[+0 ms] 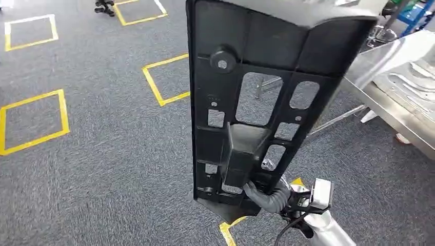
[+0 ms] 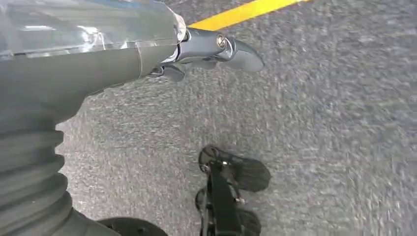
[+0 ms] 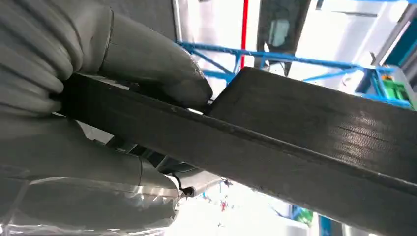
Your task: Take the parts from the cabinet and place them on the table.
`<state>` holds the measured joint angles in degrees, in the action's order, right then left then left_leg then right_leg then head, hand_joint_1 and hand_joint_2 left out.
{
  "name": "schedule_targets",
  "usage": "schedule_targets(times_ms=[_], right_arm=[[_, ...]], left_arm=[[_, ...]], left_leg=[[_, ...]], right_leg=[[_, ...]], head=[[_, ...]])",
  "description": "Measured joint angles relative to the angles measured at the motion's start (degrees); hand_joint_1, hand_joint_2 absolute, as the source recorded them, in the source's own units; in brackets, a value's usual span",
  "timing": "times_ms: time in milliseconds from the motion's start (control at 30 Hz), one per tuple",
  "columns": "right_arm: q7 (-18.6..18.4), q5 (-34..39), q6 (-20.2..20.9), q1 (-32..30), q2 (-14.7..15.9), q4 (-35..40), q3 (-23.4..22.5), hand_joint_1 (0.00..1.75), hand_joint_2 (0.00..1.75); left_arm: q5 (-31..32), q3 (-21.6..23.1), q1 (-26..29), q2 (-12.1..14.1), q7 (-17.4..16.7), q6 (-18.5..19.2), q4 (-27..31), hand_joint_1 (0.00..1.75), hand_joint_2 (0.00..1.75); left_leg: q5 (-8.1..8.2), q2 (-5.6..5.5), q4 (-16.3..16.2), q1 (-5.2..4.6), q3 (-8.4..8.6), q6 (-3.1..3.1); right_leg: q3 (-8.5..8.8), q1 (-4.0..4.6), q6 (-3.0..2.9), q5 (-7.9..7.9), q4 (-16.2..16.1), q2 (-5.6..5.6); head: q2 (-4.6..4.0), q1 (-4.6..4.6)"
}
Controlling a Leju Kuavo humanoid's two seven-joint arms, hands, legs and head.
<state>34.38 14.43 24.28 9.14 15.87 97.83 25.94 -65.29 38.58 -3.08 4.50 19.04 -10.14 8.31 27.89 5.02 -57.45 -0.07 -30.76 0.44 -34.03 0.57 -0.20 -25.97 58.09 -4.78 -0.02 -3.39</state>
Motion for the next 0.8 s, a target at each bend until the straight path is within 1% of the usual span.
schedule_targets(times_ms=[33, 67, 100, 133, 167, 200, 233, 267, 300, 333, 367, 400, 433, 467, 500, 533, 567, 600, 633, 667, 700, 733, 767, 800], right_arm=[[0.0, 0.0, 0.0, -0.1, 0.0, 0.11, -0.13, 1.73, 1.75], [0.0, 0.0, 0.0, -0.12, 0.0, 0.13, -0.17, 1.73, 1.75], [0.0, 0.0, 0.0, -0.13, 0.0, 0.24, -0.22, 1.73, 1.75], [0.0, -0.02, 0.0, -0.21, 0.0, 0.48, -0.26, 1.73, 1.75], [0.02, 0.02, 0.04, -0.03, 0.13, 0.63, -0.26, 1.73, 1.75], [0.04, 0.0, 0.09, -0.06, 0.26, 0.72, -0.28, 1.73, 1.75], [0.02, 0.0, 0.11, -0.18, 0.26, 0.72, -0.28, 1.73, 1.75], [0.0, 0.0, 0.2, -0.34, 0.28, 0.7, -0.28, 1.73, 1.75], [0.0, 0.0, 0.2, -0.47, 0.28, 0.7, -0.28, 1.73, 1.75], [0.0, 0.0, 0.24, -0.54, 0.28, 0.72, -0.28, 1.73, 1.75], [0.0, 0.0, 0.31, -0.66, 0.28, 0.74, -0.31, 1.73, 1.75], [0.0, 0.0, 0.35, -0.91, 0.28, 0.94, -0.37, 1.73, 1.75], [0.02, 0.02, 0.37, -1.2, 0.28, 1.31, -0.57, 1.73, 1.75], [0.11, 0.04, 0.48, -1.49, 0.28, 1.57, -0.81, 1.73, 1.75], [0.17, 0.04, 0.59, -1.63, 0.28, 1.86, -1.07, 1.73, 1.75], [0.2, 0.04, 0.74, -1.91, 0.28, 2.21, -1.16, 1.73, 1.75], [0.35, 0.04, 0.79, -2.36, 0.28, 2.47, -1.22, 1.73, 1.75], [0.59, -0.09, 0.79, -2.84, 0.28, 2.86, -1.44, 1.73, 1.75], [0.68, -0.22, 0.79, -3.46, 0.22, 3.1, -1.6, 1.73, 1.75], [0.96, -0.31, 0.83, -3.85, 0.07, 3.63, -2.03, 1.73, 1.75], [1.07, -0.5, 0.9, -3.97, 0.04, 4.0, -2.34, 1.73, 1.75], [1.16, -0.72, 0.9, -4.17, -0.07, 4.32, -2.6, 1.73, 1.75], [1.2, -0.87, 0.94, -4.61, -0.09, 4.5, -2.82, 1.73, 1.75], [1.22, -1.05, 0.96, -5.11, -0.09, 4.57, -2.97, 1.73, 1.75]], left_arm=[[0.0, 0.0, -0.18, 0.0, 0.0, 0.0, 0.0, 0.0, 1.75], [0.0, 0.0, -0.26, -0.02, 0.0, 0.0, 0.0, 0.0, 1.75], [0.0, 0.02, -0.47, -0.02, 0.0, 0.0, 0.0, 0.0, 1.75], [0.0, 0.02, -0.52, -0.02, 0.0, -0.02, 0.0, 0.0, 1.75], [-0.02, 0.0, -0.43, 0.09, 0.02, -0.02, 0.0, 0.0, 1.75], [-0.02, 0.02, -0.36, 0.11, 0.0, -0.06, 0.0, 0.0, 1.75], [-0.02, 0.02, -0.27, 0.11, 0.0, -0.07, 0.0, 0.0, 1.75], [-0.04, 0.02, -0.12, 0.11, -0.02, -0.13, 0.0, 0.0, 1.75], [-0.02, 0.04, 0.05, 0.11, -0.04, -0.11, -0.02, 0.0, 1.75], [-0.02, 0.04, 0.07, 0.11, -0.13, -0.11, -0.02, 0.0, 1.75], [0.0, 0.09, -0.02, 0.13, -0.17, -0.04, -0.02, 0.0, 1.75], [0.09, 0.15, -0.17, 0.2, -0.2, 0.02, -0.02, 0.0, 1.75], [0.26, 0.2, -0.21, 0.28, -0.26, 0.11, -0.02, 0.0, 1.75], [0.46, 0.24, -0.28, 0.31, -0.35, 0.2, -0.02, 0.0, 1.75], [0.5, 0.31, -0.31, 0.31, -0.35, 0.24, -0.02, 0.0, 1.75], [0.5, 0.44, -0.18, 0.28, -0.37, 0.24, -0.02, 0.0, 1.75], [0.52, 0.59, -0.15, 0.28, -0.37, 0.24, -0.02, 0.0, 1.75], [0.63, 0.72, -0.24, 0.24, -0.35, 0.24, 0.0, 0.0, 1.75], [0.66, 0.89, -0.37, 0.17, -0.33, 0.24, -0.02, 0.0, 1.75], [0.68, 1.14, -0.4, 0.17, -0.11, 0.22, -0.02, 0.0, 1.75], [0.77, 1.42, -0.34, 0.17, -0.02, 0.17, -0.02, 0.0, 1.75], [0.83, 1.57, -0.24, 0.2, -0.02, 0.2, -0.02, 0.0, 1.75], [0.81, 1.62, -0.17, 0.22, -0.07, 0.2, -0.02, 0.0, 1.75], [0.72, 1.62, -0.17, 0.24, -0.2, 0.26, -0.07, 0.0, 1.75]], left_leg=[[0.13, 0.69, 0.04, 0.07, 0.17, -0.22], [0.15, 1.42, 0.3, 0.13, 0.46, -0.48], [0.44, 2.09, 0.29, -0.08, 0.87, -0.97], [1.22, -0.45, -0.82, 0.35, 0.63, -1.3], [3.03, -2.85, -3.73, 0.36, -0.8, -1.44], [5.12, -3.84, -7.8, 0.36, -2.78, -1.55], [7.0, -4.4, -12.53, 0.37, -5.19, -1.71], [8.37, -4.56, -16.75, 0.37, -7.54, -1.88], [8.33, -4.58, -18.57, 0.41, -8.84, -1.97], [6.85, -4.58, -17.64, 0.49, -8.82, -2.07], [4.18, -4.63, -14.25, 0.63, -7.6, -2.11], [1.25, -5.01, -9.44, 0.79, -5.59, -2.09], [-1.48, -6.52, -4.15, 1.03, -3.3, -2.09], [-1.08, -9.85, -1.74, 1.33, -2.23, -1.91], [-1.1, -9.55, -1.31, 1.26, -2.19, -1.42], [-1.1, -8.92, -1.36, 1.02, -2.26, -1.13], [-1.08, -8.39, -1.38, 0.75, -2.19, -0.66], [-1.27, -7.81, -1.14, 0.79, -2.08, -0.24], [-1.6, -7.18, -0.51, 1.01, -1.9, 0.28], [-1.69, -6.53, -0.26, 0.95, -1.72, 0.61], [-1.62, -5.88, -0.24, 0.86, -1.67, 0.98], [-1.56, -5.22, -0.27, 0.73, -1.7, 1.07], [-1.48, -4.44, -0.27, 0.63, -1.69, 1.16], [-1.39, -3.82, -0.28, 0.59, -1.69, 1.2]], right_leg=[[-0.06, 0.09, -0.08, -0.05, 0.02, 0.65], [-0.1, 0.2, -0.32, -0.02, -0.04, 1.4], [0.14, -0.15, -0.73, 0.28, -0.68, 2.22], [0.59, -0.49, -0.85, 0.6, -1.08, 2.73], [0.67, -0.69, -1.07, 0.56, -1.13, 3.31], [0.71, -0.74, -1.26, 0.57, -1.13, 3.87], [0.77, -0.73, -1.35, 0.53, -1.13, 4.52], [0.78, -0.71, -1.45, 0.47, -1.09, 5.28], [0.82, -0.72, -1.46, 0.45, -1.04, 6.08], [0.89, -0.76, -1.38, 0.4, -0.97, 6.84], [1.0, -0.8, -1.25, 0.32, -0.84, 7.63], [1.12, -0.89, -0.99, 0.14, -0.62, 8.34], [1.14, -0.98, -0.68, -0.12, -0.23, 8.98], [0.82, -0.9, -0.28, -0.41, 0.24, 9.47], [0.37, -0.91, -0.01, -0.47, 0.64, 10.17], [0.14, -1.0, 0.34, -0.25, 0.55, 10.57], [0.07, -1.27, 0.69, -0.12, 0.31, 11.13], [-0.02, -1.26, 1.18, -0.02, 0.17, 11.67], [-0.09, -1.24, 1.28, -0.33, 0.6, 10.33], [-0.67, -1.1, 1.49, -1.52, 2.05, 7.24], [-2.51, -1.17, 1.71, -3.7, 5.62, 5.78], [-4.9, -1.31, 1.91, -5.97, 10.44, 5.32], [-7.16, -1.42, 2.06, -7.65, 15.0, 5.15], [-8.49, -1.45, 2.14, -8.08, 17.56, 5.08]], head=[[0.0, 0.0], [0.0, 0.0], [0.0, 0.0], [0.0, 0.0], [0.0, 0.0], [0.0, 0.0], [0.0, 0.0], [0.0, 0.0], [0.0, 0.0], [0.0, 0.0], [0.0, 0.0], [0.0, 0.0], [0.0, 0.0], [0.0, 0.0], [0.0, 0.0], [0.0, 0.0], [0.0, 0.0], [0.0, 0.0], [0.0, 0.0], [-0.02, 0.02], [0.0, 0.0], [0.0, 0.0], [0.0, 0.0], [0.0, 0.0]])
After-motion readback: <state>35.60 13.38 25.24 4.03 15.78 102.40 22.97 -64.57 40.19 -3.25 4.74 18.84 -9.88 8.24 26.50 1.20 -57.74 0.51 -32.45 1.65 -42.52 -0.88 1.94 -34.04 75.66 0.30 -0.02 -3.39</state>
